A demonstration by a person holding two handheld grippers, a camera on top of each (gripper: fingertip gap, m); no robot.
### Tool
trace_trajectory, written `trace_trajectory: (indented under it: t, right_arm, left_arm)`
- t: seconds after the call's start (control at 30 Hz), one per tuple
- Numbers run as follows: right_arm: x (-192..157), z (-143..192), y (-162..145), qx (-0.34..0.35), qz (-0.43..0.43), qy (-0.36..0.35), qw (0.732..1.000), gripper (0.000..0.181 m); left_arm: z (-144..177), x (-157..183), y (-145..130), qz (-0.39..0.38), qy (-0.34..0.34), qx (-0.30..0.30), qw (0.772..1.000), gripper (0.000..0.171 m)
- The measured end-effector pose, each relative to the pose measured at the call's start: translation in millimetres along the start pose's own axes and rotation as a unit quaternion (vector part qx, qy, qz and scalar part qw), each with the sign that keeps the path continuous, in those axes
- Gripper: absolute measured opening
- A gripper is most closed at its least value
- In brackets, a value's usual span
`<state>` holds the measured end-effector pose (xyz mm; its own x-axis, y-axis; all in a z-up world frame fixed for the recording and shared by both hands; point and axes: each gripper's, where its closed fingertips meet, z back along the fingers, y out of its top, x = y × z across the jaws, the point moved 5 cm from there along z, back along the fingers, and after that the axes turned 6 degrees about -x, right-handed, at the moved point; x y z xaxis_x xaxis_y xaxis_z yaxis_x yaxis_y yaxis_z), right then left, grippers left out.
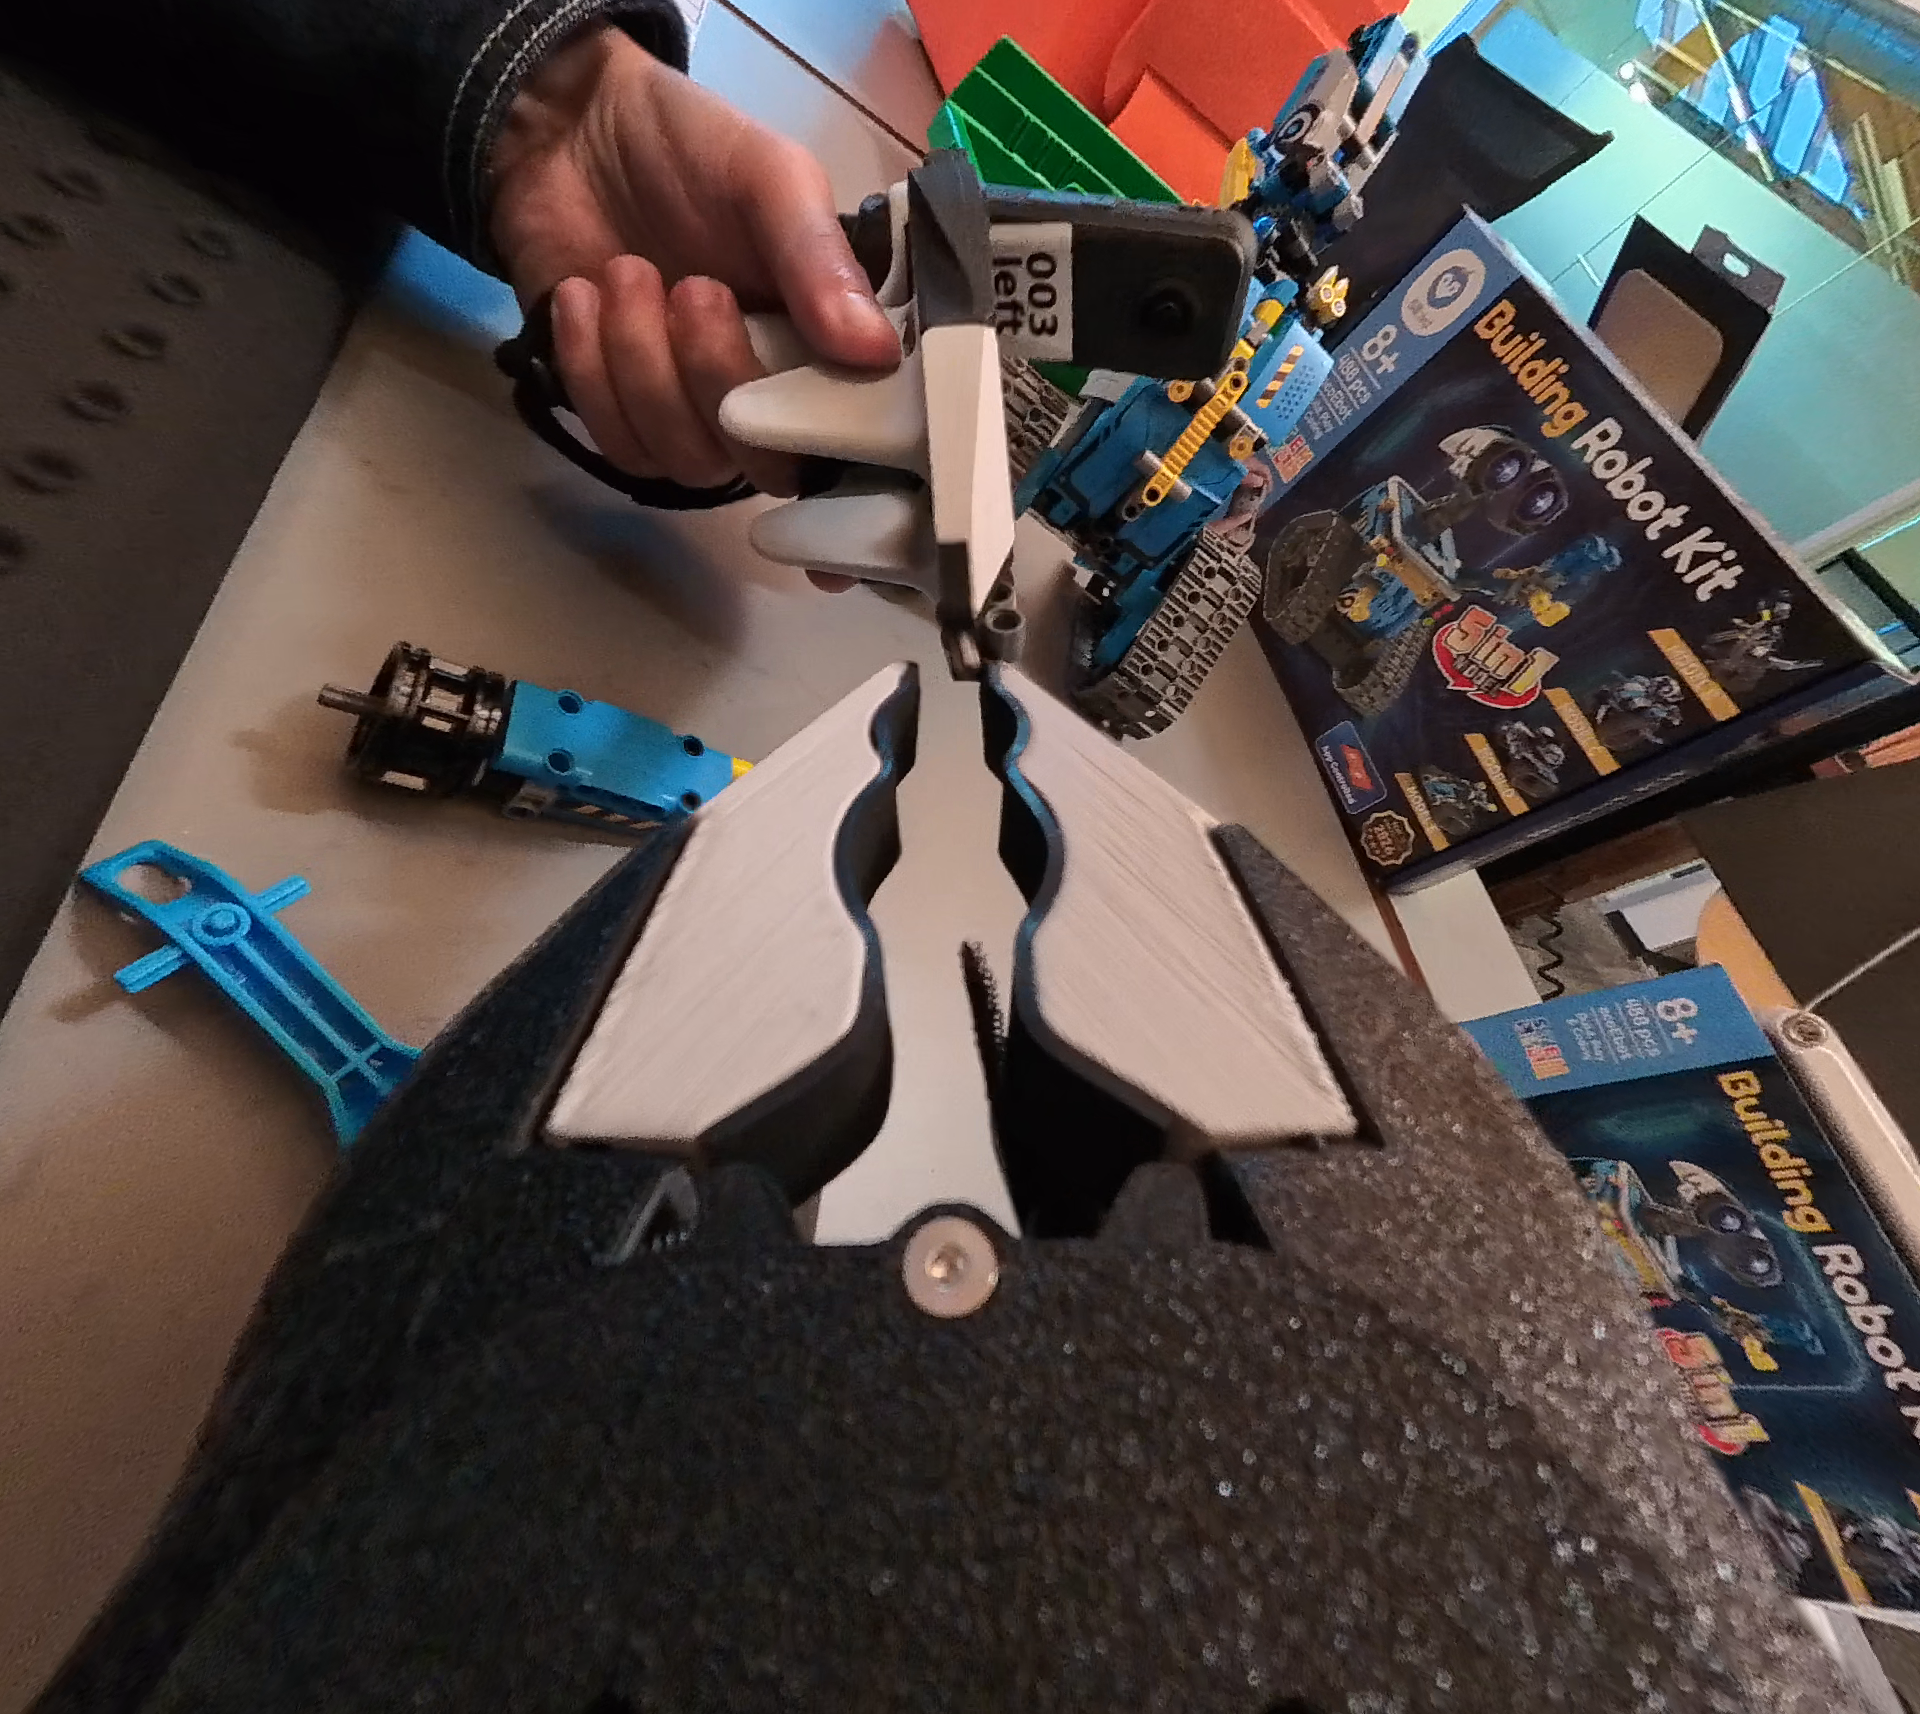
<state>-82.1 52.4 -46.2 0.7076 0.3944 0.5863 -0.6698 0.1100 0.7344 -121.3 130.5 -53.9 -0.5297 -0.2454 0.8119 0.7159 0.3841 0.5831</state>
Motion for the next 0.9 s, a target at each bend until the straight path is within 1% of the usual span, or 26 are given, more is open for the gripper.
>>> trace_trajectory:
  t: [0.1, 0.17, 0.23, 0.3, 0.4, 0.5, 0.57, 0.6, 0.67, 0.73, 0.77, 0.8, 0.83, 0.87, 0.9]
  right_arm:
    - [-0.2, -2.2, -3.6, -0.021, 0.004, -0.001, 1.000, 0.005]
    - [0.1, -4.2, -7.1, -0.038, 0.009, -0.007, 0.999, 0.003]
    - [-0.2, -8.0, -11.7, -0.072, 0.017, -0.015, 0.997, 0.003]
    - [-1.3, -12.4, -16.3, -0.108, 0.030, -0.025, 0.993, 0.002]
    - [-4.2, -21.2, -24.1, -0.176, 0.070, -0.042, 0.981, 0.002]
    - [0.9, -22.5, -23.3, -0.189, 0.051, -0.051, 0.979, 0.002]
    - [-0.2, -23.6, -25.0, -0.191, 0.058, -0.049, 0.979, 0.002]
    - [-1.2, -23.9, -24.4, -0.191, 0.063, -0.049, 0.978, 0.001]
    - [-1.2, -23.9, -23.9, -0.190, 0.066, -0.048, 0.978, 0.001]
    - [-1.9, -23.2, -25.0, -0.192, 0.067, -0.045, 0.978, 0.001]
    - [1.3, -22.3, -32.3, -0.220, 0.073, -0.055, 0.971, 0.000]
    - [8.5, -17.5, -60.4, -0.299, 0.082, -0.062, 0.949, 0.000]
    - [11.9, -9.4, -88.9, -0.334, 0.056, -0.045, 0.940, 0.001]
    - [15.4, -1.1, -92.0, -0.305, 0.014, -0.038, 0.952, 0.000]
    - [23.5, 4.6, -80.5, -0.271, -0.006, -0.052, 0.961, 0.000]
  left_arm:
    - [-0.4, -4.0, -1.5, -0.008, 0.026, -0.009, 1.000, 0.005]
    - [-1.2, -7.5, -1.8, -0.021, 0.056, -0.013, 0.998, 0.005]
    - [-2.0, -12.1, -1.6, -0.042, 0.101, -0.016, 0.994, 0.005]
    - [-3.4, -17.1, -1.3, -0.068, 0.156, -0.022, 0.985, 0.006]
    - [-4.6, -24.8, -2.1, -0.108, 0.239, -0.037, 0.964, 0.005]
    - [-3.4, -22.8, 1.6, -0.137, 0.265, -0.034, 0.954, 0.005]
    - [-3.8, -21.5, 0.9, -0.169, 0.292, -0.049, 0.940, 0.005]
    - [-3.2, -20.7, 0.1, -0.175, 0.295, -0.054, 0.938, 0.005]
    - [-1.6, -20.3, -0.5, -0.163, 0.285, -0.050, 0.943, 0.005]
    - [-1.3, -19.9, -1.9, -0.170, 0.291, -0.056, 0.940, 0.005]
    - [3.6, -19.1, 0.7, -0.179, 0.306, -0.048, 0.934, 0.005]
    - [20.2, -13.5, 10.9, -0.183, 0.316, -0.006, 0.931, 0.006]
    - [47.5, -2.4, 25.5, -0.174, 0.310, 0.066, 0.932, 0.005]
    - [69.3, 6.5, 32.3, -0.174, 0.306, 0.108, 0.930, 0.005]
    - [72.5, 10.1, 28.9, -0.192, 0.313, 0.101, 0.925, 0.005]
